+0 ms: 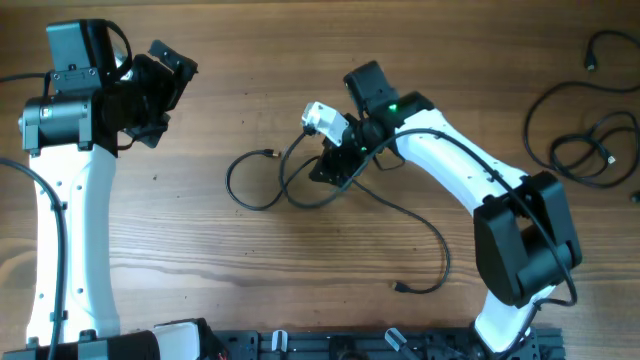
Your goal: Untangle cables
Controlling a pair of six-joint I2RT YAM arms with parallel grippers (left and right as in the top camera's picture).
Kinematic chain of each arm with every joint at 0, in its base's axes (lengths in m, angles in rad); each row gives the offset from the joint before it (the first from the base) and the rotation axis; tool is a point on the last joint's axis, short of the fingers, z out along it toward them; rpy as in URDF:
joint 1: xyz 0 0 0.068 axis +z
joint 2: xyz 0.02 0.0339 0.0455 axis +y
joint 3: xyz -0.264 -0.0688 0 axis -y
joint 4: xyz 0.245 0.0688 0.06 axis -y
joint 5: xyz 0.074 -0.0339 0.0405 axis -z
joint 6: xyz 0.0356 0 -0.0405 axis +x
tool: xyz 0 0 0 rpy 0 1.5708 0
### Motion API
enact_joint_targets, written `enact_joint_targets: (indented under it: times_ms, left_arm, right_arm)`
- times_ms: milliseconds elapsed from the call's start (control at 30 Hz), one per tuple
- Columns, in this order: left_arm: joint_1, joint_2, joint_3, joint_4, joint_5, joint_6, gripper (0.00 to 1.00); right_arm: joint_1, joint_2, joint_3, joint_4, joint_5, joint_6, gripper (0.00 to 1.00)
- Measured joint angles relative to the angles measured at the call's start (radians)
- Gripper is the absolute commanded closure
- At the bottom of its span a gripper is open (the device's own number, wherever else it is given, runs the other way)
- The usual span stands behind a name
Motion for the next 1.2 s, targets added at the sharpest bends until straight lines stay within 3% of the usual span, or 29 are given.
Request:
enact_joint_targets:
  times_ms: [67,200,367,400,433,567,733,833,933,1100,1200]
  left_arm:
    - [0.0,0.0,0.0,0.0,0.0,0.0,0.0]
    - [0.0,0.0,0.0,0.0,0.0,0.0,0.0]
    - [0.0,0.0,0.0,0.0,0.0,0.0,0.0]
    - [0.0,0.0,0.0,0.0,0.0,0.0,0.0]
    - [0.0,0.0,0.0,0.0,0.0,0.0,0.0]
    - [0.0,0.0,0.0,0.0,0.0,0.0,0.0]
    - [0.0,0.0,0.0,0.0,0.0,0.0,0.0]
    - [0.0,0.0,0.0,0.0,0.0,0.0,0.0]
    - [0.0,0.0,0.0,0.0,0.0,0.0,0.0]
    - [0.0,0.001,0.0,-0.002,0.0,0.0,0.0]
    - [0.0,0.002,0.0,0.0,0.0,0.0,0.0]
  right_arm:
    - [0.0,0.0,-0.045,0.069,-0.037,-0.006,0.32]
    - [0.0,0.003,-0.06,0.121,-0.065,0.006,0.37]
    - [0.0,0.084,-0.063,0.171,-0.076,0.071,0.64]
    - [0.0,0.085,-0.065,0.183,-0.07,0.095,0.83]
    - [0.0,0.085,-0.065,0.204,-0.05,0.142,0.96]
    - [-0.049,0.075,-0.026,0.114,0.065,0.419,0.96]
    - [-0.198,-0.142,0.233,-0.06,0.184,0.583,0.96]
    - [-0.353,-0.375,0.434,-0.006,0.357,0.628,0.96]
    - [-0.497,-0.461,0.465,0.174,0.471,0.661,0.96]
    - [-0.651,-0.296,0.467,0.438,0.669,0.68,0.96]
    - [-0.731,-0.047,0.466,0.473,0.788,0.737,0.96]
